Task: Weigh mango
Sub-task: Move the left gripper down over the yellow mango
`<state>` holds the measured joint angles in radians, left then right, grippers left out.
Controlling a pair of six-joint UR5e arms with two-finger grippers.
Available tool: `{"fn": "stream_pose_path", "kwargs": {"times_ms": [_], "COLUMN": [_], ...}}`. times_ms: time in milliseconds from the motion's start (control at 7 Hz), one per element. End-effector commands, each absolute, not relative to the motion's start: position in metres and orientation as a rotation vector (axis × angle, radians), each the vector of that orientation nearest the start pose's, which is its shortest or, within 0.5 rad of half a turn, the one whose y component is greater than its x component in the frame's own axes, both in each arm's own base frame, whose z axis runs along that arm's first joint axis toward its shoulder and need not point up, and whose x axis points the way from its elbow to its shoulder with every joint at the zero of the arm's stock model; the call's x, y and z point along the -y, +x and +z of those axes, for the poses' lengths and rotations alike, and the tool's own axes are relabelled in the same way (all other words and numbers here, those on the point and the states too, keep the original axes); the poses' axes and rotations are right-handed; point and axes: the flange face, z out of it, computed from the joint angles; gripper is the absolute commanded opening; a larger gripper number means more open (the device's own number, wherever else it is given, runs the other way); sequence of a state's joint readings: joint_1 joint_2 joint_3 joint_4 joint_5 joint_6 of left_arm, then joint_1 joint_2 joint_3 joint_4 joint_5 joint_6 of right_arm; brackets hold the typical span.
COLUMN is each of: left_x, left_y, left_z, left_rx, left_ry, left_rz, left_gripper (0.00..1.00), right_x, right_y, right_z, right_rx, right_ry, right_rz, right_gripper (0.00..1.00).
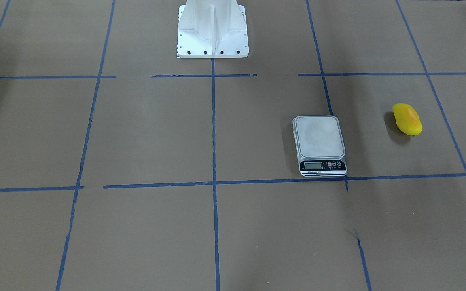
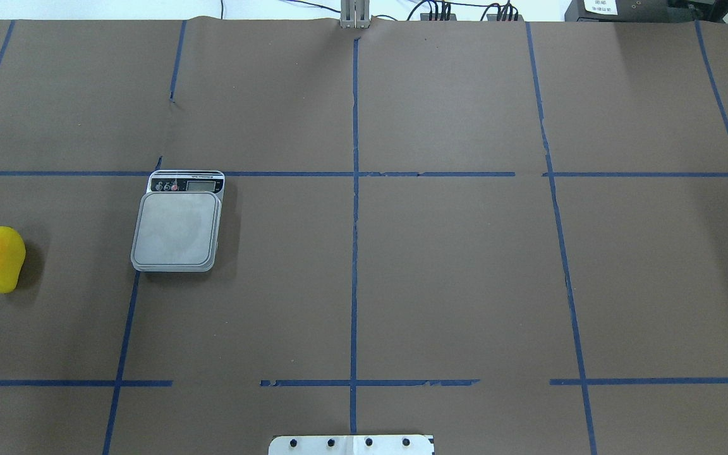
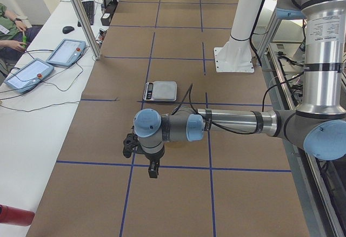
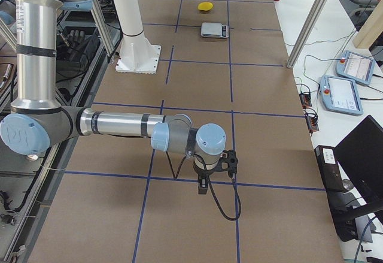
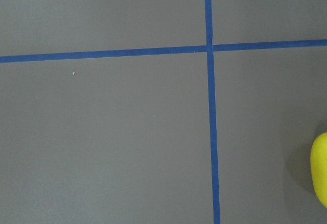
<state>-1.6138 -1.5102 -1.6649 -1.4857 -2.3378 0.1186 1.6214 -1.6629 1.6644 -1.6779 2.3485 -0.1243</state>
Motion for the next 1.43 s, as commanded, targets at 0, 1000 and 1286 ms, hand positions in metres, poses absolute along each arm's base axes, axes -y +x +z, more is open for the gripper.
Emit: {"fn": "stream_pose_path", "kwargs": {"times_ms": [0, 1000, 1286], "left_x": [0.472, 0.469, 0.445], "left_y": [-0.084, 0.044, 0.106], "left_z": [0.636, 0.584, 0.602], "left_rx": [-0.764, -0.892, -0.909], "left_ry": [0.045, 0.111, 0.093], "left_rz": [0.068, -0.112, -0.141], "left_gripper": [1.00, 1.00, 1.00], "right_x": [0.441, 0.441, 0.441], "right_y": [0.086, 0.086, 0.086], "right_z": [0.666, 0.666, 0.666], "right_rx": [0.783, 0.783, 0.783], "right_ry": [-0.032, -0.032, -0.032], "right_rz": [-0.029, -0.029, -0.029], "right_gripper": [1.00, 1.00, 1.00]}}
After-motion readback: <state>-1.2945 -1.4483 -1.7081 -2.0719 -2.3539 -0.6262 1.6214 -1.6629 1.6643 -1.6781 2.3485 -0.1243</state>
